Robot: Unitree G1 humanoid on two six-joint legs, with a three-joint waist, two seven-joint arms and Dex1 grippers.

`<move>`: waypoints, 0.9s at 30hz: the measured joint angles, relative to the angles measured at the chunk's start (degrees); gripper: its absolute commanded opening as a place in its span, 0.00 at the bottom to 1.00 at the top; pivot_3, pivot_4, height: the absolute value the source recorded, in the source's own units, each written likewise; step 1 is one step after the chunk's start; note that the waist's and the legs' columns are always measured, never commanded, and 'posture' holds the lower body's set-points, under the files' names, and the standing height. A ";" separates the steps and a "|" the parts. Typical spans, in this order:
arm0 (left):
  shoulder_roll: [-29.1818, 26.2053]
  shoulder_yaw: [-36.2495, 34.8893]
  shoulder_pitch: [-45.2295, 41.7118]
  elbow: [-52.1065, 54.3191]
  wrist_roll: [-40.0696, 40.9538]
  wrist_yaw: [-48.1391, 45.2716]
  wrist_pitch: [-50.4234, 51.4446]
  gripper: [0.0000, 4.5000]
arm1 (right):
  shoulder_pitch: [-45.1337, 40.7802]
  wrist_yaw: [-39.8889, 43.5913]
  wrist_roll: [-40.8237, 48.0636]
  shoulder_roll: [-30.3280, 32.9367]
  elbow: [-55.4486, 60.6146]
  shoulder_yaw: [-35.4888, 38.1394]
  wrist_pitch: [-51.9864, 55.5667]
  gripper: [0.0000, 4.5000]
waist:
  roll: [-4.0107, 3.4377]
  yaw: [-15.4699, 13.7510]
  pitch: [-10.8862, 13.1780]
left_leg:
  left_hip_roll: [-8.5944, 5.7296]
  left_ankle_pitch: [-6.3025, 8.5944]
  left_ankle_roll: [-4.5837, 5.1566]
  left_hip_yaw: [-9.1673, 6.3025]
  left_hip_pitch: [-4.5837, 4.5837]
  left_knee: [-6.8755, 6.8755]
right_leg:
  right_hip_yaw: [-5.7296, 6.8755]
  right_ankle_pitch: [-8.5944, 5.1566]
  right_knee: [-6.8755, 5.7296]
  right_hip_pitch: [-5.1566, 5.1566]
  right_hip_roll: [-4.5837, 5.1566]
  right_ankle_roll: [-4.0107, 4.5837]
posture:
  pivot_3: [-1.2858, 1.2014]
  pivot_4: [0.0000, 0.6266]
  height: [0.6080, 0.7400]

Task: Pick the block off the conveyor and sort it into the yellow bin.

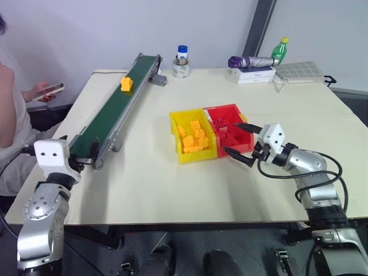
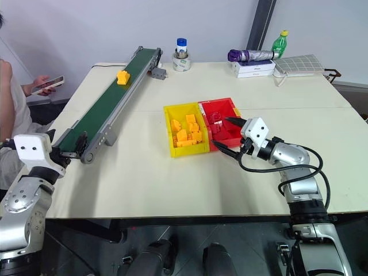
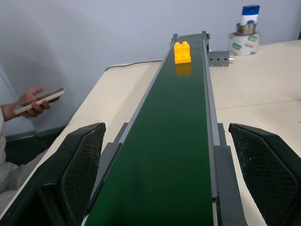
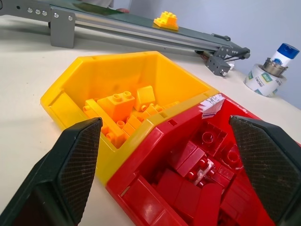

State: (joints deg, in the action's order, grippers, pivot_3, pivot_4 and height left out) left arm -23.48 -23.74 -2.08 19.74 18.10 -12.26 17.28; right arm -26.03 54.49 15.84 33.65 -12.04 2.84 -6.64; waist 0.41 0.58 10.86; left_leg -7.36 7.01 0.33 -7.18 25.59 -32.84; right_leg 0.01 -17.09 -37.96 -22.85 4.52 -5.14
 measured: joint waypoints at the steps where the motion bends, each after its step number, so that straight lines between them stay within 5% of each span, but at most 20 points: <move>1: 0.06 0.03 -0.08 0.00 0.05 0.04 0.19 0.98 | 0.00 0.00 0.00 0.00 0.00 0.00 0.00 1.00 | 0.00 -0.01 0.00 | 0.00 0.00 0.00 0.00 0.00 0.00 | 0.00 0.00 0.00 0.00 0.00 0.00 | 0.52 0.24 1.00; 10: -1.21 2.30 -7.81 -1.34 -0.05 1.00 6.44 0.98 | -0.01 -0.02 -0.02 -0.05 -0.01 -0.11 0.02 1.00 | 0.00 -0.07 0.00 | -0.01 0.00 0.00 0.00 -0.01 0.00 | 0.01 0.01 0.00 0.01 0.00 -0.01 | 0.52 0.24 1.00; 27: -5.34 5.42 -38.97 -40.22 -6.05 -0.60 -5.08 0.98 | -0.29 -1.07 -0.52 -1.20 0.61 -0.61 0.10 1.00 | 0.02 -0.02 0.01 | -0.04 -0.02 0.00 -0.01 0.00 -0.04 | 0.06 0.16 -0.02 0.02 -0.02 -0.29 | 0.52 0.24 1.00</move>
State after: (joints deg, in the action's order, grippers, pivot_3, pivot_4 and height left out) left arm -28.82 -18.31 -41.05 -20.48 12.05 -12.85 12.21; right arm -26.31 53.42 15.32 32.45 -11.43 2.22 -6.54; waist 0.43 0.55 10.86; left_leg -7.40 6.99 0.33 -7.19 25.58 -32.88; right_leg 0.08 -16.93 -37.98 -22.83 4.50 -5.42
